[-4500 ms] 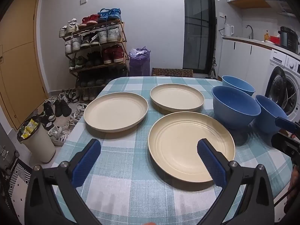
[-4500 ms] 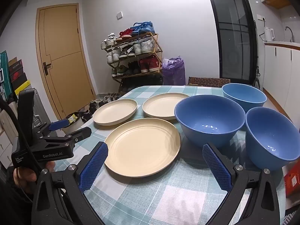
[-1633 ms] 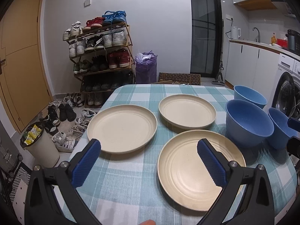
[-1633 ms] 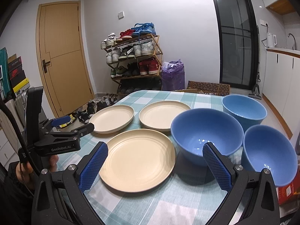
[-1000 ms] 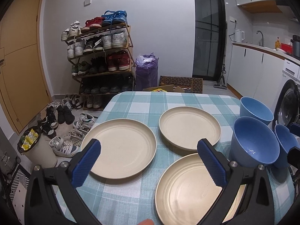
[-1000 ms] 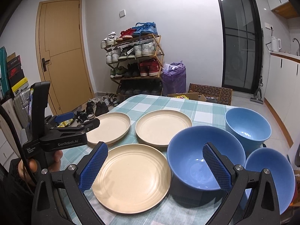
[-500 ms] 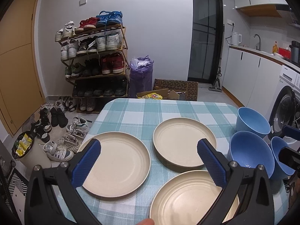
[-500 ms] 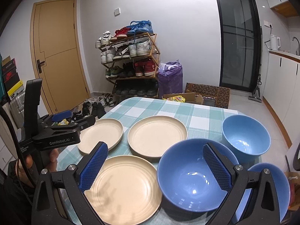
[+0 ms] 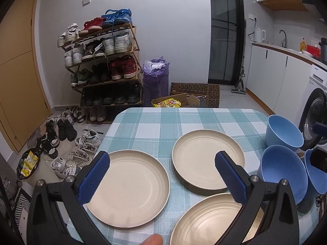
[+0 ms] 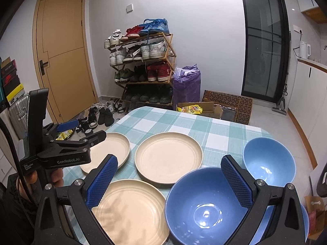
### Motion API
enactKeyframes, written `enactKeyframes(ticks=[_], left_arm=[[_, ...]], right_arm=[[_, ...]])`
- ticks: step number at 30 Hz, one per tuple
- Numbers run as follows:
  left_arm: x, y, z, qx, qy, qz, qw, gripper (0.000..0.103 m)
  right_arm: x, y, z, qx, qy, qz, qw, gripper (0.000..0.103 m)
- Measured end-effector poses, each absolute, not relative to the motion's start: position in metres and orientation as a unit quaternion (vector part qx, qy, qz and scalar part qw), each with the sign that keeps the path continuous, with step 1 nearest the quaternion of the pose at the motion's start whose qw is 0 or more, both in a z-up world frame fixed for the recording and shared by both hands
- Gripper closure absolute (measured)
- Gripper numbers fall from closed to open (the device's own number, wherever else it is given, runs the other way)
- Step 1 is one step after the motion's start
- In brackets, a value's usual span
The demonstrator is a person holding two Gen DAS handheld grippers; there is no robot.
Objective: Organize plates and bowls
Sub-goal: 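Move the left tool toward the rim of the large cream plate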
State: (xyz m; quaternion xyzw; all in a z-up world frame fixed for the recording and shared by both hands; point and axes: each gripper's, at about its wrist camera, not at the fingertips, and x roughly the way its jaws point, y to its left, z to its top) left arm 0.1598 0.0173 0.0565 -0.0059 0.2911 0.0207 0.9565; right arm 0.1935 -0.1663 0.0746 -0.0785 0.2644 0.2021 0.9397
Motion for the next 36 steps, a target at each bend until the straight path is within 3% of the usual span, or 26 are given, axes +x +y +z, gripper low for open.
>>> enactKeyframes(ticks=[36], left_arm=[[0.228, 0.022, 0.035, -0.007, 0.356, 0.011, 0.935, 0.0]], right_arm=[[0.285, -0.147, 0.079, -0.108, 0.348, 0.204, 0.909, 0.0]])
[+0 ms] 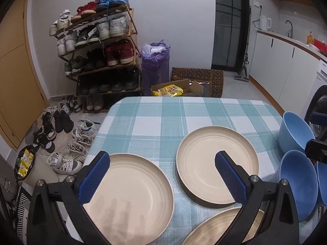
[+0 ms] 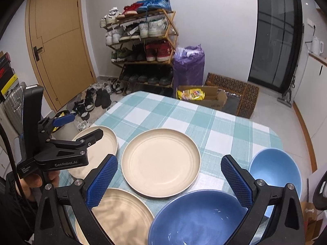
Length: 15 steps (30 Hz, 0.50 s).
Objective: Organize plates and bowls
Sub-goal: 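Move the left tool toward the rim of the large cream plate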
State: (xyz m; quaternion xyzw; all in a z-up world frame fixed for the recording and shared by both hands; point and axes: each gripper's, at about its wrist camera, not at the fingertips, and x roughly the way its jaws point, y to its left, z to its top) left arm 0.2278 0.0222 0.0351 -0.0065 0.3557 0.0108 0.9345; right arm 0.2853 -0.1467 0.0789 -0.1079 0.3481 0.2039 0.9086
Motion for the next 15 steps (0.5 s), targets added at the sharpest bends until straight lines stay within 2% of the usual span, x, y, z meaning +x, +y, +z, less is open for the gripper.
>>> enactKeyframes(ticks=[12, 15], left_arm=[[0.235, 0.004, 0.02, 0.012, 0.381, -0.032, 0.924, 0.001], [0.238, 0.002, 0.016, 0.016, 0.387, -0.04, 0.921, 0.008]], right_arm=[[0.329, -0.151, 0.056, -0.13, 0.406, 0.196, 0.883, 0.001], [0.34, -0.153, 0.047, -0.131, 0.427, 0.198, 0.873, 0.005]])
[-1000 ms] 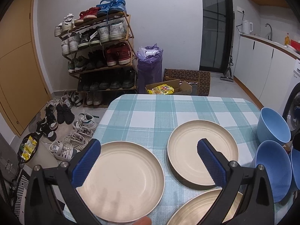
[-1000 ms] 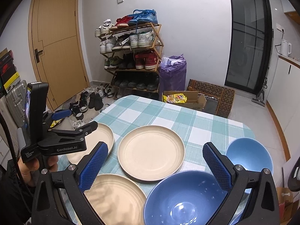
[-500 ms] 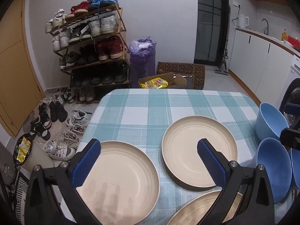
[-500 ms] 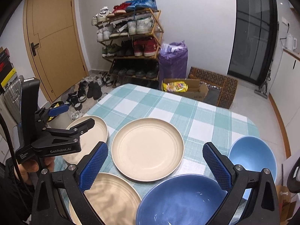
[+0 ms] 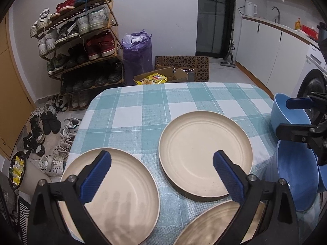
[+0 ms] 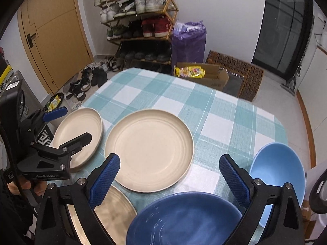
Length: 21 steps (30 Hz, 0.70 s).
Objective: Organize plates and bowls
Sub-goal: 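Move the left tool toward the rim of the large cream plate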
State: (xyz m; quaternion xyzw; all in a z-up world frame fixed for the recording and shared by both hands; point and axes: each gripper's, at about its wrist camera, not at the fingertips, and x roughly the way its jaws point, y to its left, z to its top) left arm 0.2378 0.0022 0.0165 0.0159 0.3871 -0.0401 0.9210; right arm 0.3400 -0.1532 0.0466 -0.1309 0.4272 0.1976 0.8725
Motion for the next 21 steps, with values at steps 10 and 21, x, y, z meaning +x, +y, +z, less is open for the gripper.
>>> enactKeyframes(ticks=[10, 21], left_arm=[[0.25, -0.002, -0.003, 0.015, 0.425, -0.072, 0.902, 0.034], [0.261, -0.006, -0.027, 0.006, 0.478, -0.082, 0.875, 0.051]], right_arm=[[0.363, -0.152, 0.02, -0.15, 0.464, 0.19, 0.852, 0.02], [0.387, -0.151, -0.008, -0.143, 0.518, 0.183, 0.823, 0.034]])
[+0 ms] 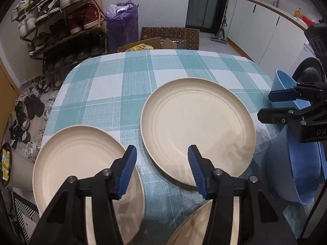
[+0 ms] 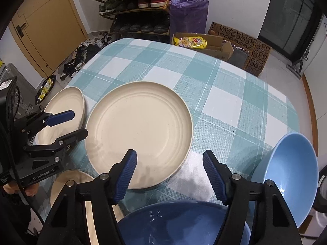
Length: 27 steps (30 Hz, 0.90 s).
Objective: Organize plates and bowls
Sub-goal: 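Close the left gripper on the large cream plate rim and lift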
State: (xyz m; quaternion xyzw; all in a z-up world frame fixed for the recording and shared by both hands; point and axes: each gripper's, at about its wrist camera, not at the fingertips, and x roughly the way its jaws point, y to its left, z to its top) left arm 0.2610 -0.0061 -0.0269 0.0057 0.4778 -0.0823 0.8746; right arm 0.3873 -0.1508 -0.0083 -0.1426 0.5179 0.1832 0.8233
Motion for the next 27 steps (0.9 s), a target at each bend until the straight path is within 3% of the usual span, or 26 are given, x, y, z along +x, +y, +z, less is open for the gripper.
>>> enactKeyframes(ticks=[27], left_arm=[[0.279, -0.01, -0.059, -0.009, 0.517, -0.098, 0.85, 0.055]], right_arm=[[0.425, -0.149, -0.058, -0.149, 0.582, 0.166, 0.782, 0.048]])
